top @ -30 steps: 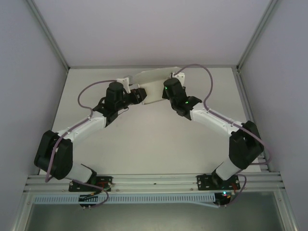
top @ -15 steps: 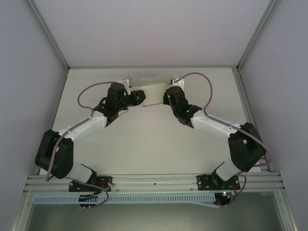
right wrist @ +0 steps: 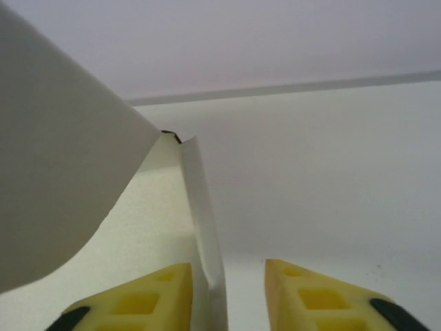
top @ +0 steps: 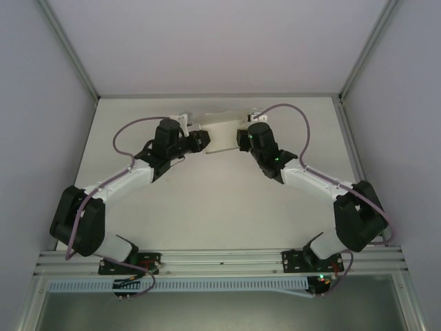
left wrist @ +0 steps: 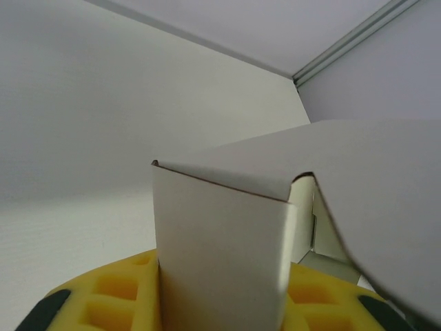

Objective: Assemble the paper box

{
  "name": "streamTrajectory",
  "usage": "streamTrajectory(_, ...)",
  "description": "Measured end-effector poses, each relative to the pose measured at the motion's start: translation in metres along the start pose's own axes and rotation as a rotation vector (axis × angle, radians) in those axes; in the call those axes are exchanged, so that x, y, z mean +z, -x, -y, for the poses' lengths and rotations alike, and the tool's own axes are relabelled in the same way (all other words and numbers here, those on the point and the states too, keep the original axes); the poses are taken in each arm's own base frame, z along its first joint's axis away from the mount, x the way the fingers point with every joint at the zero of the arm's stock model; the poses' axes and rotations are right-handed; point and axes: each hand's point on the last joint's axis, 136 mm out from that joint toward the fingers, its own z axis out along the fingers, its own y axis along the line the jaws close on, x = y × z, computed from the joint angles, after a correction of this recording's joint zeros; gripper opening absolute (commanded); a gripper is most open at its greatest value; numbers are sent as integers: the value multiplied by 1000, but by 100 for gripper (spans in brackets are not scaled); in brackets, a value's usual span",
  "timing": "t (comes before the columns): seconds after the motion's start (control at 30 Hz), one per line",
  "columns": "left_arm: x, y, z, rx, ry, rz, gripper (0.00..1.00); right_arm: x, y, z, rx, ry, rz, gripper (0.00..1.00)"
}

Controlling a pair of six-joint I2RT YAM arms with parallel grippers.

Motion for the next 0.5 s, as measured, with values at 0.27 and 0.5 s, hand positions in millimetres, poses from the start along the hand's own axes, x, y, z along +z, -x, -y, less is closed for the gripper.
streamTrajectory(0.27,1,-5,2,32,5,-12,1,-8,-6,4,23,32,-74,32)
streamTrajectory(0.5,1,-9,-3,36,35,-23,1,-1,-18,7,30,30,-127,34)
